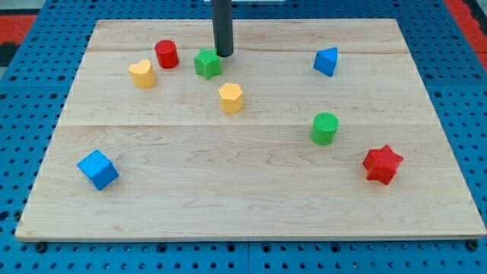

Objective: Put the triangle and hexagon below the green star

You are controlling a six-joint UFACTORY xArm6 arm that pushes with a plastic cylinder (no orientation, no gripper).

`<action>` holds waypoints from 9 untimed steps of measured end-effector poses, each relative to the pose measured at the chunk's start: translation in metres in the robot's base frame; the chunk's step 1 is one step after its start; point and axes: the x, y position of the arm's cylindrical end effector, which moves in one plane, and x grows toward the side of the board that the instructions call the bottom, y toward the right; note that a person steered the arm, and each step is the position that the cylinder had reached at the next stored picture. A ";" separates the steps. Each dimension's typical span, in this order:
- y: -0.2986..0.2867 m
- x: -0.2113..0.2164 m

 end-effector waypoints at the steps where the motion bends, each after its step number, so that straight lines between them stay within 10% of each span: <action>1: 0.067 -0.004; 4: 0.246 0.005; 9: 0.062 0.035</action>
